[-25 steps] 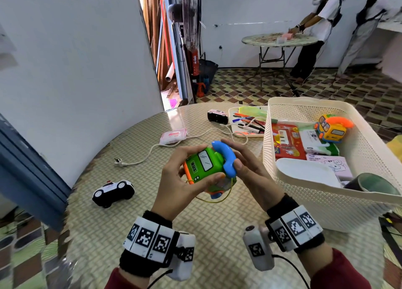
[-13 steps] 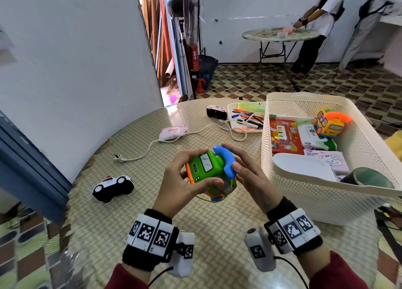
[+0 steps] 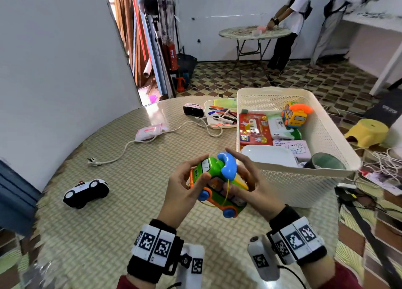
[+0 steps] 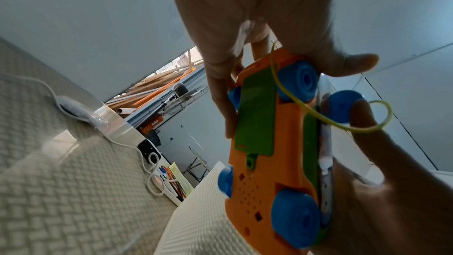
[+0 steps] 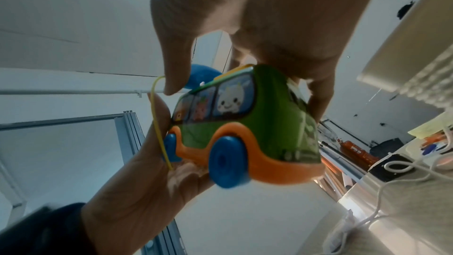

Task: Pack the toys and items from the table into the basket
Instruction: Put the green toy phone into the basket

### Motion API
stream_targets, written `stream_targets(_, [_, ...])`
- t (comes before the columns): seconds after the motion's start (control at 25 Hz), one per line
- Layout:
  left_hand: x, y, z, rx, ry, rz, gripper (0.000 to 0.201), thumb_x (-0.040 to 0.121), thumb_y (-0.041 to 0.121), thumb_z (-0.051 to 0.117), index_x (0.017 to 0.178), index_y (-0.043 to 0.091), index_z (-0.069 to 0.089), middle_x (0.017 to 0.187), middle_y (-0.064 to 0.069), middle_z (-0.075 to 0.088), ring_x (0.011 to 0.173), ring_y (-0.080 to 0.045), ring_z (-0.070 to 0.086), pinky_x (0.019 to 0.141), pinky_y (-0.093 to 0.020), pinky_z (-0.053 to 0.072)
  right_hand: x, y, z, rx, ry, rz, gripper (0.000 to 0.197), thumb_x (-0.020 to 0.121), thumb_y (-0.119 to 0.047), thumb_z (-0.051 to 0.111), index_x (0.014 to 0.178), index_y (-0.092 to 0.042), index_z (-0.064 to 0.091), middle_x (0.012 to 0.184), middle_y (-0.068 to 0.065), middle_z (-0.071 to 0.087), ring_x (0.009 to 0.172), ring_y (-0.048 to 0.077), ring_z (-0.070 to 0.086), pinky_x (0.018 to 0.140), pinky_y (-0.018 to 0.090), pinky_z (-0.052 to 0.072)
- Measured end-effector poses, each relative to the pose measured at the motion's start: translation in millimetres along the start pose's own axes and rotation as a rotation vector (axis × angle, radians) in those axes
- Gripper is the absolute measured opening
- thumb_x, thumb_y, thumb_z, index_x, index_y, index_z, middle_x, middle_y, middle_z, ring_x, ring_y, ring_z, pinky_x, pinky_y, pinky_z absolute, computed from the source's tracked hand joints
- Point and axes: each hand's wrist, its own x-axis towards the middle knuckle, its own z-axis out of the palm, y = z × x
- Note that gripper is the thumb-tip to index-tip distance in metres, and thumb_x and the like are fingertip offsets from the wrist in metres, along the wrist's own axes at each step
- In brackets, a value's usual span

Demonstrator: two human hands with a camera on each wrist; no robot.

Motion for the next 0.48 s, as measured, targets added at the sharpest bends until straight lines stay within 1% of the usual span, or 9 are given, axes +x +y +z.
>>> stream_targets(0.08, [-1, -3, 16, -0.008, -0.033, -0.027, 0.061, 0.075, 0.073, 0.057, 0.114, 0.028, 0.064, 0.121, -0.003, 0.065, 0.116, -0.015, 0.06, 0.098, -0.033, 0.046, -13, 0, -10, -0.014, 0.074, 0.001, 0.076, 0.068, -0.043, 0.079, 0.135, -0.034, 0.044, 0.121, -0.002, 0.064, 0.114, 0.016, 0.06, 0.089, 0.026, 0.05])
stream_targets(0.12, [0, -2, 25, -0.013, -0.055, -0.039, 0.056, 0.079, 0.072, 0.053, 0.114, 0.03, 0.064, 0.122, -0.003, 0.064, 0.117, -0.013, 0.059, 0.098, -0.031, 0.046, -20, 0, -15, -0.014, 0.117, 0.002, 0.076, 0.066, -0.045, 0.08, 0.133, -0.036, 0.046, 0.119, 0.0, 0.065, 0.113, 0.017, 0.061, 0.088, 0.026, 0.05])
stream_targets(0.2, [2, 0, 41, -0.031, -0.078, -0.056, 0.042, 0.09, 0.061, 0.046, 0.111, 0.03, 0.065, 0.121, -0.003, 0.064, 0.114, -0.007, 0.059, 0.092, -0.021, 0.046, -32, -1, -25, -0.015, 0.211, 0.0, 0.074, 0.063, -0.046, 0.082, 0.129, -0.038, 0.05, 0.113, 0.006, 0.067, 0.108, 0.019, 0.063, 0.087, 0.028, 0.052])
stream_targets(0.24, [3, 2, 49, -0.044, -0.084, -0.07, 0.038, 0.092, 0.056, 0.045, 0.11, 0.029, 0.065, 0.12, 0.0, 0.065, 0.112, -0.003, 0.059, 0.09, -0.02, 0.046, -40, -3, -30, -0.018, 0.273, -0.006, 0.074, 0.059, -0.049, 0.083, 0.127, -0.04, 0.053, 0.109, 0.009, 0.068, 0.105, 0.02, 0.065, 0.085, 0.028, 0.053])
stream_targets(0.28, [4, 5, 56, -0.049, -0.087, -0.078, 0.035, 0.093, 0.052, 0.044, 0.108, 0.028, 0.065, 0.116, 0.005, 0.066, 0.11, -0.002, 0.059, 0.088, -0.021, 0.047, -47, -5, -35, -0.019, 0.347, -0.011, 0.074, 0.056, -0.051, 0.084, 0.124, -0.041, 0.056, 0.105, 0.013, 0.069, 0.1, 0.019, 0.066, 0.082, 0.028, 0.054])
stream_targets(0.32, [5, 8, 62, -0.051, -0.094, -0.081, 0.033, 0.093, 0.049, 0.044, 0.107, 0.027, 0.065, 0.111, 0.01, 0.068, 0.108, -0.001, 0.06, 0.088, -0.023, 0.048, -55, -7, -40, -0.018, 0.426, -0.018, 0.073, 0.054, -0.052, 0.084, 0.121, -0.042, 0.058, 0.102, 0.016, 0.068, 0.096, 0.018, 0.067, 0.08, 0.028, 0.055])
stream_targets(0.36, [6, 9, 67, -0.055, -0.103, -0.079, 0.029, 0.094, 0.043, 0.046, 0.105, 0.025, 0.066, 0.106, 0.012, 0.069, 0.106, -0.001, 0.06, 0.085, -0.023, 0.048, -64, -9, -45, -0.02, 0.506, -0.024, 0.072, 0.052, -0.053, 0.084, 0.119, -0.042, 0.059, 0.1, 0.019, 0.067, 0.092, 0.018, 0.067, 0.079, 0.03, 0.056])
stream_targets(0.44, [5, 7, 77, -0.064, -0.121, -0.073, 0.016, 0.094, 0.025, 0.054, 0.103, 0.023, 0.067, 0.103, 0.008, 0.07, 0.098, -0.002, 0.062, 0.077, -0.018, 0.047, -83, -11, -56, -0.048, 0.639, -0.032, 0.072, 0.051, -0.053, 0.084, 0.118, -0.041, 0.06, 0.096, 0.021, 0.067, 0.088, 0.025, 0.067, 0.08, 0.037, 0.054])
stream_targets(0.48, [3, 6, 82, -0.053, -0.13, -0.066, 0.013, 0.093, 0.017, 0.058, 0.101, 0.021, 0.067, 0.102, 0.006, 0.07, 0.096, -0.003, 0.062, 0.075, -0.016, 0.046, -94, -12, -60, -0.065, 0.701, -0.026, 0.072, 0.051, -0.051, 0.083, 0.118, -0.041, 0.06, 0.094, 0.021, 0.067, 0.088, 0.029, 0.067, 0.08, 0.038, 0.054])
